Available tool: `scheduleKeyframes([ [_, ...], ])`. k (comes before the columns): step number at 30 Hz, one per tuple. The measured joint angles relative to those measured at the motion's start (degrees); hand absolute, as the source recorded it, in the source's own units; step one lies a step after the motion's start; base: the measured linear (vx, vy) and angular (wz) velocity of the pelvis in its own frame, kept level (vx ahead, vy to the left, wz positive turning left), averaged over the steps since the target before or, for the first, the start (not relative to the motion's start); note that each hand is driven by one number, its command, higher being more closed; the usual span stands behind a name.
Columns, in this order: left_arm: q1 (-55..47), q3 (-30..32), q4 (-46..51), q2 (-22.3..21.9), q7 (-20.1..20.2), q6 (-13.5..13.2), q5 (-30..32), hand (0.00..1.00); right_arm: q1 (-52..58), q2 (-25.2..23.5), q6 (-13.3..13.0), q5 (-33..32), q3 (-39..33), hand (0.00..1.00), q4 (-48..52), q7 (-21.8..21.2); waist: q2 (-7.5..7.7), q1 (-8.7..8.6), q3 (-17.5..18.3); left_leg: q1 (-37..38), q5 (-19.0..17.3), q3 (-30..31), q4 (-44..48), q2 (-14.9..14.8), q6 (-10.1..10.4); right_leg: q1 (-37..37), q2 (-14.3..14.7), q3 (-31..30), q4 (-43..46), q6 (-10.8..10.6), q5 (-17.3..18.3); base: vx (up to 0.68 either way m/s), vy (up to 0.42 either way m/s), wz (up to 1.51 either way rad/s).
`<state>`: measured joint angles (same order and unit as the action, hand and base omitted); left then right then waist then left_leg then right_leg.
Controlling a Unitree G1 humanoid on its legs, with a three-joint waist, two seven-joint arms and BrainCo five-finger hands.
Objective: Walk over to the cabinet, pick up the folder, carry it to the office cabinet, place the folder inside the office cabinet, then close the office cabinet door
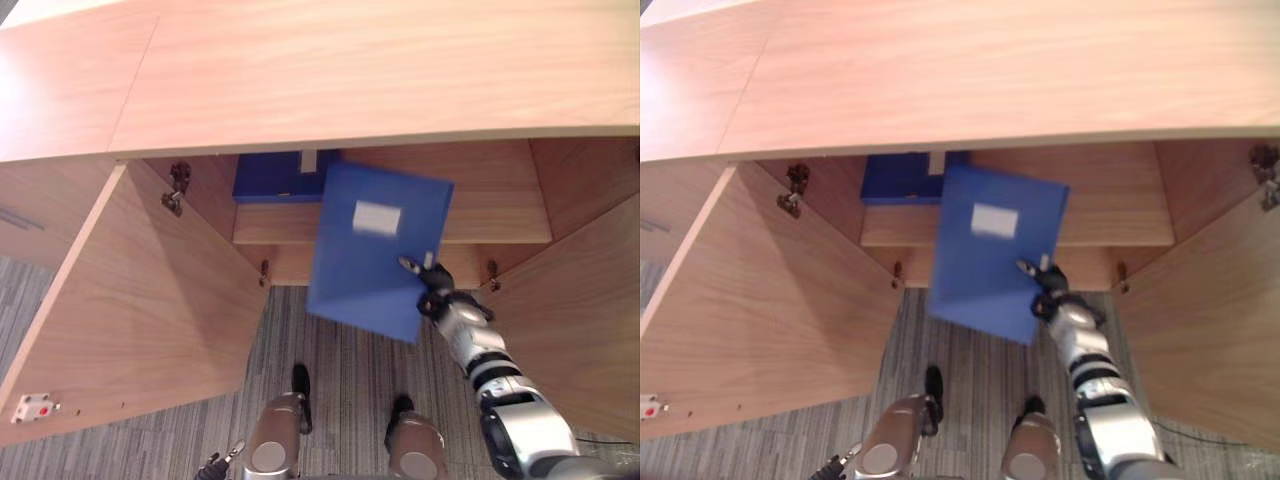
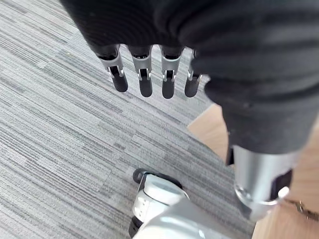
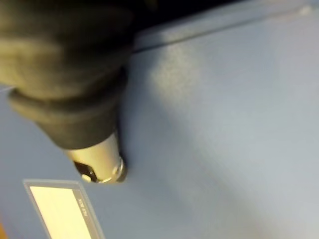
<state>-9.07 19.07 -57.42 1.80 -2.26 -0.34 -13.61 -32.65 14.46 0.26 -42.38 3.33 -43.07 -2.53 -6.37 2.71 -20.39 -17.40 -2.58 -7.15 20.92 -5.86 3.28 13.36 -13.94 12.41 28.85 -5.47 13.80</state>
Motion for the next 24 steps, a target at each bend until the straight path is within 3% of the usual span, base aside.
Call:
scheduleKeyframes([
  [4, -0.37, 6.05, -0.01, -1.60, -1.31, 0.55, -1.27, 0.00, -1.60, -3.47, -2.04, -10.60, -2.33, 1.00, 5.34, 1.72, 0.21, 0.00, -0.27, -1.23, -0.39, -1.87, 0.30, -0.57, 0.30, 2.88, -0.27, -1.43, 1.64, -0.02, 1.01, -0.04, 0.000, -0.16],
  [9, -0.14, 9.20, 1.44, -2.82, -2.83, 1.05, -1.97, 0.00, -0.46, -6.85, -5.49, -22.01, -6.69, 1.00, 9.56, 3.50, 1.08, -0.46, -0.82, -1.44, -1.04, -2.64, 0.72, -2.03, 0.94, 1.88, 1.00, -1.56, -0.87, 0.13, 0.07, 0.12, 0.003, -0.11],
  [16, 1.40, 8.85, 4.15, -4.42, -3.52, 0.97, -2.38, 0.00, 3.43, -9.65, -6.50, -25.10, -6.46, 1.00, 13.95, 4.46, 1.40, -0.29, -0.86, 2.54, -3.32, -5.86, 0.87, -4.87, 0.82, -3.21, 3.35, -1.64, -6.34, -0.55, -2.36, 0.17, 0.019, -0.22],
  [20, 1.55, 6.12, 5.29, -3.66, -4.01, 0.98, -2.16, 0.00, 7.64, -11.37, -6.52, -26.38, -6.20, 1.00, 16.35, 4.46, 1.49, -0.27, -0.82, 6.58, -5.60, -7.42, 0.87, -5.88, 1.29, -3.20, 3.24, -2.02, -1.13, -1.46, -3.77, 0.10, 0.049, -0.23],
  [22, 1.56, 6.02, 5.62, -3.27, -4.26, 1.02, -1.99, 0.00, 9.46, -11.53, -6.50, -27.16, -5.93, 1.00, 16.35, 4.47, 1.32, 0.14, -0.75, 8.68, -5.71, -7.71, 0.87, -7.49, 1.24, -2.01, 3.55, -1.67, 4.01, -1.18, -6.66, 0.11, 0.029, -0.24],
  [23, 1.65, 6.15, 5.96, -2.89, -4.57, 1.09, -1.92, 0.00, 10.61, -11.96, -6.41, -28.35, -5.44, 1.00, 16.42, 4.45, 1.18, 0.42, -0.74, 9.61, -5.73, -7.21, 1.20, -9.17, 1.25, 0.80, 3.35, -1.00, 8.53, 2.02, -6.74, 0.09, -0.020, -0.08],
  [24, 2.21, 6.16, 5.25, -2.08, -4.88, 1.05, -1.92, 0.00, 11.86, -12.13, -6.43, -28.49, -5.46, 1.00, 16.42, 4.40, 1.36, 0.47, -0.61, 9.34, -6.03, -6.27, 2.71, -9.70, 1.48, 0.29, 1.11, 1.36, 4.49, 1.96, -4.52, 0.08, -0.031, 0.03],
])
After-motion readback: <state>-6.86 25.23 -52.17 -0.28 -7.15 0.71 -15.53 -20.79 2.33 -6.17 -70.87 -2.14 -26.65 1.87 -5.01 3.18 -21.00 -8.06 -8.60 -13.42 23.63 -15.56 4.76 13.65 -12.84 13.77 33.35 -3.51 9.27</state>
